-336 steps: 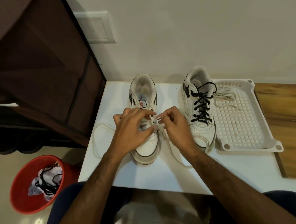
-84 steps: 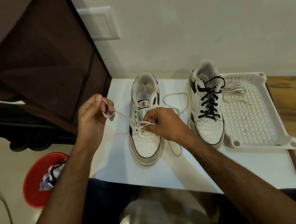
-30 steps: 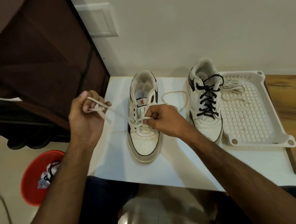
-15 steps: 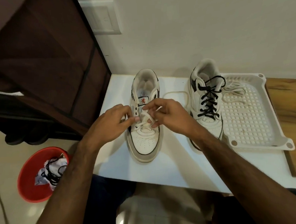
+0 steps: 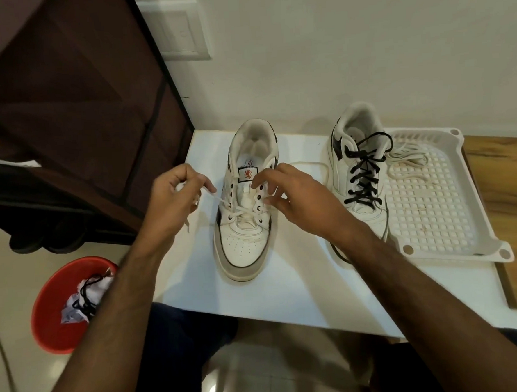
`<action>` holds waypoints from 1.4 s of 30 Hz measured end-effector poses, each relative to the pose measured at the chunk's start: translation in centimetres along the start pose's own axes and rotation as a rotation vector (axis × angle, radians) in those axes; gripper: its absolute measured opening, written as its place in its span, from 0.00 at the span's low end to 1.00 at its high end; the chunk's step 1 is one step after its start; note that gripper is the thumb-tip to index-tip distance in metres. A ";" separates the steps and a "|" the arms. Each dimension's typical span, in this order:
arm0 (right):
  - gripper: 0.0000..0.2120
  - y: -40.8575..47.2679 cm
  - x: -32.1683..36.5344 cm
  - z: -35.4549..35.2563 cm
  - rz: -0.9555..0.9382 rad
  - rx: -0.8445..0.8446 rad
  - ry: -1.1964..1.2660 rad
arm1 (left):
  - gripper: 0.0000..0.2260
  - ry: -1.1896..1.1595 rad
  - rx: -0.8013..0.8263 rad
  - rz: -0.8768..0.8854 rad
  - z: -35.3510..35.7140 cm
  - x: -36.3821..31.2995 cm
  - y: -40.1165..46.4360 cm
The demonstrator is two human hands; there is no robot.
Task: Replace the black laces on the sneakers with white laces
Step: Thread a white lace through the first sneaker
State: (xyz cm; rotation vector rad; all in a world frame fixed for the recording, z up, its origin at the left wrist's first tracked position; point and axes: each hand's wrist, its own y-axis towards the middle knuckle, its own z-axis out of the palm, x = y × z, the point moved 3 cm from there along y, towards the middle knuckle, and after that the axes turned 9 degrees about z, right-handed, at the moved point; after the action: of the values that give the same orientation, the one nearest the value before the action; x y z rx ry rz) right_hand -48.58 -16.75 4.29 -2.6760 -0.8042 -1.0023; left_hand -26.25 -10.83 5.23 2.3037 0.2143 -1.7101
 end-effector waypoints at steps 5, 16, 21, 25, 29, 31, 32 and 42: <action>0.17 -0.5 -0.1 0.4 -0.019 0.015 0.063 | 0.11 0.333 0.281 0.038 1.0 0.9 -0.2; 0.09 -0.2 -0.7 1.5 0.210 0.130 0.204 | 0.14 0.598 0.516 0.088 1.5 2.5 -0.2; 0.10 -0.6 -0.1 1.6 0.189 0.126 0.181 | 0.10 0.457 0.496 0.087 1.4 2.0 -0.3; 0.08 -0.1 0.3 0.6 0.130 0.042 0.025 | 0.11 0.621 0.500 0.180 0.7 1.6 -0.1; 0.08 -0.3 0.0 0.0 0.163 0.090 0.024 | 0.14 0.801 0.568 0.285 0.8 1.1 -0.2; 0.08 -0.4 0.0 -0.3 0.177 0.145 0.033 | 0.18 0.812 0.590 0.244 0.6 1.1 -0.2; 0.09 -0.4 0.0 -0.5 0.186 0.170 0.035 | 0.19 0.785 0.580 0.224 0.3 1.1 -0.3; 0.02 0.3 -1.1 -4.3 0.266 0.093 0.460 | 0.13 0.108 0.123 0.356 -2.8 -4.2 -0.8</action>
State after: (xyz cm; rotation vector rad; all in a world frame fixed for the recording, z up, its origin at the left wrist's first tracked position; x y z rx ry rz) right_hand -51.49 -18.91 6.89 -2.2576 -0.3792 -1.3882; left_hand -25.17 -9.08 9.85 2.3474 -0.2743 -1.4587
